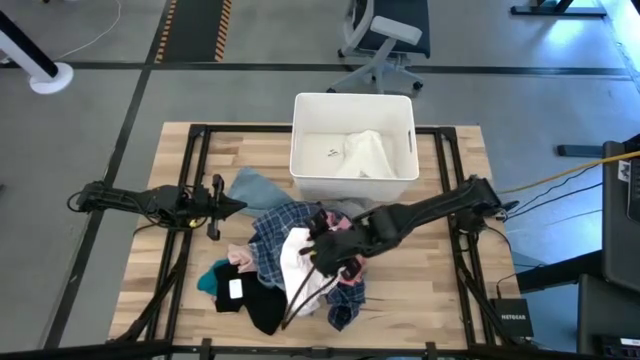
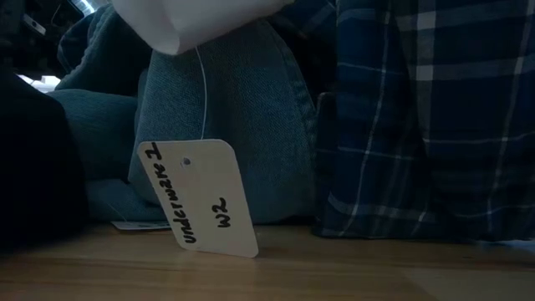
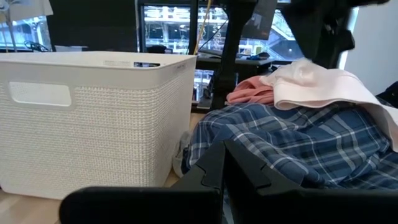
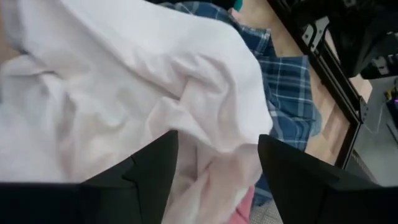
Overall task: Sort clothes
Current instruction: Put the light pink underwear into the white laundry bin
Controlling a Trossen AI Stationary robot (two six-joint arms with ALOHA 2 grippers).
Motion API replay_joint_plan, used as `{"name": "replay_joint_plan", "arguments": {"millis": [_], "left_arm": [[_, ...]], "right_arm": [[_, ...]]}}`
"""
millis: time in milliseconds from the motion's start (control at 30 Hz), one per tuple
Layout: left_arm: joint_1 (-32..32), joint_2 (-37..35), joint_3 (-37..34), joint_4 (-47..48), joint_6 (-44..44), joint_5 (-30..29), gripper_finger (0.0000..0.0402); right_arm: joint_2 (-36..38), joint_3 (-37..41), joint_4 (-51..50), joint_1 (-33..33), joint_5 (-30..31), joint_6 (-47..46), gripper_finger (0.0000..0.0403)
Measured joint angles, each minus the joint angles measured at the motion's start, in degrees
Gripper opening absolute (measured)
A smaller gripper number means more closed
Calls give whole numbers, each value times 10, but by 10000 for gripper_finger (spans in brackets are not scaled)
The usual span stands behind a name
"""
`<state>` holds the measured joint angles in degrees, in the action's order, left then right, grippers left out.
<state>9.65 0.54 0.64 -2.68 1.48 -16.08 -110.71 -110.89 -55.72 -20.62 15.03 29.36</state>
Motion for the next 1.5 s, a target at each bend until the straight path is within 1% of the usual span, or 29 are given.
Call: {"name": "replay_joint_plan", "arguments": {"millis": [300,467,567,633,700,900,967,1000,1133,1200,1333,1500], "left_arm": [[0,0,0,0,0,0,1],[0,0,0,0,0,0,1],[0,0,0,0,0,0,1],[0,0,0,0,0,0,1],[0,0,0,0,0,0,1],[0,0,0,0,0,0,1],[0,0,0,0,0,0,1],[0,0,0,0,0,0,1],[0,0,0,0,0,0,1],[0,0,0,0,0,0,1],[0,0,0,0,0,0,1],[0,0,0,0,0,0,1]], "right_arm": [[-26,0,20,4,10,15,241],[-33,0,36,4,29,57,241],[-38,0,38,4,30,68,229],[-39,0,35,4,28,70,205],[-39,0,35,4,22,71,169],[-39,0,36,4,20,85,33],[-39,0,36,4,27,87,13],[-39,0,36,4,37,86,14],[-35,0,35,3,90,82,42],[-30,-1,36,3,107,84,45],[-24,-25,28,3,127,87,32],[-21,-82,-1,3,141,95,16]]}}
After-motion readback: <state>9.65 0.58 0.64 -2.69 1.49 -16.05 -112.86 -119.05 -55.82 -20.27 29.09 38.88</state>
